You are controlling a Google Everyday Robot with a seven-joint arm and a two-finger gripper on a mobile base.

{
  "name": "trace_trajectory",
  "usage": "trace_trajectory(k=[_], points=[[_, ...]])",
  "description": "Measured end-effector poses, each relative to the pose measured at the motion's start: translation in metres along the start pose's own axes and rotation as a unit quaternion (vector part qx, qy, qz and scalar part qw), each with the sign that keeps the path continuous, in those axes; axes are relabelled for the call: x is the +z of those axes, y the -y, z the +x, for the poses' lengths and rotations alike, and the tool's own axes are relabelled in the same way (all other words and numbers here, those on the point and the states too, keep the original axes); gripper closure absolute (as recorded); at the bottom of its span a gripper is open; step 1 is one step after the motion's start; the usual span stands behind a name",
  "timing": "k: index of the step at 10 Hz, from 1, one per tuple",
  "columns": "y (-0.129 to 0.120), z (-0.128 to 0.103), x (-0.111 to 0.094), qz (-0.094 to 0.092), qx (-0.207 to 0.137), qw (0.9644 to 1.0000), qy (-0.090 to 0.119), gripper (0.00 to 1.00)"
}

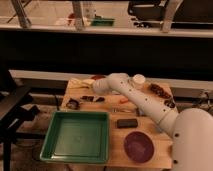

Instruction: Place banana in table surface

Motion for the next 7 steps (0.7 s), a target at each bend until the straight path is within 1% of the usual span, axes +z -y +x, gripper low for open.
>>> trace_trajectory(k=[2, 4, 5, 7], points=[[0.011, 0.003, 0.006, 0.006, -0.001, 1.0000, -0.001, 0.20], [0.019, 0.006, 0.013, 0.010, 0.002, 0.9999, -0.008, 0.20], [0.022, 0.008, 0.017, 0.011, 0.002, 0.9998, -0.014, 0.20], [0.025, 0.011, 0.024, 0.009, 0.000, 0.9998, -0.018, 0.20]])
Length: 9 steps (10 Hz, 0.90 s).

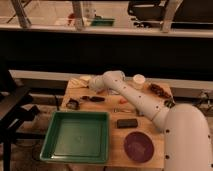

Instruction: Place banana in table surface

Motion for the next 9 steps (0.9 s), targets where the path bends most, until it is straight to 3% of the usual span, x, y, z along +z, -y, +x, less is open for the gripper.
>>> trace_trajectory(k=[9], points=[[0.023, 0.005, 0.033, 0.002, -0.016, 0.9999, 0.000, 0.20]])
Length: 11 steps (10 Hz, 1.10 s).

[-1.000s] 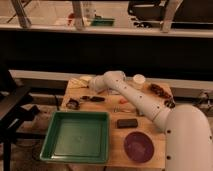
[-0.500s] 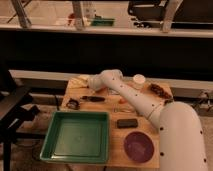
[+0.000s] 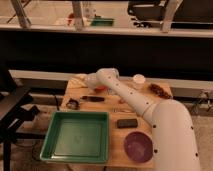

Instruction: Place banana in table surface

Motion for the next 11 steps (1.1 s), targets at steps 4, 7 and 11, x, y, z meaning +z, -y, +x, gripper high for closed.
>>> trace_trajectory(k=[4, 7, 11], points=[[0.002, 0.001, 0.019, -0.009, 0.006, 0.9999, 0.005, 0.20], [0.006, 0.000, 0.034, -0.034, 0.005, 0.9993, 0.015, 0.20], [0.018, -0.004, 0.051, -0.065, -0.005, 0.9973, 0.032, 0.20]])
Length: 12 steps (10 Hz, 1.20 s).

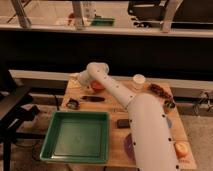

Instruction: Place banana in table surface

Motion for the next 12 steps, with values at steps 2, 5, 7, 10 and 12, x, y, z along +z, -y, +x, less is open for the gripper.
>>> trace_trajectory(k=[2, 5, 7, 10, 12], points=[[0.011, -0.002, 0.014, -0.017, -0.002, 0.9998, 0.014, 0.20], [0.011, 0.011, 0.023, -0.064, 0.026, 0.9972, 0.028, 0.20], [0.010, 0.011, 0.027, -0.084, 0.043, 0.9948, 0.038, 0.20], [0.006, 0.009, 0.027, -0.087, 0.065, 0.9931, 0.043, 0.20], [0.004, 0.015, 0.020, -0.075, 0.090, 0.9926, 0.032, 0.20]])
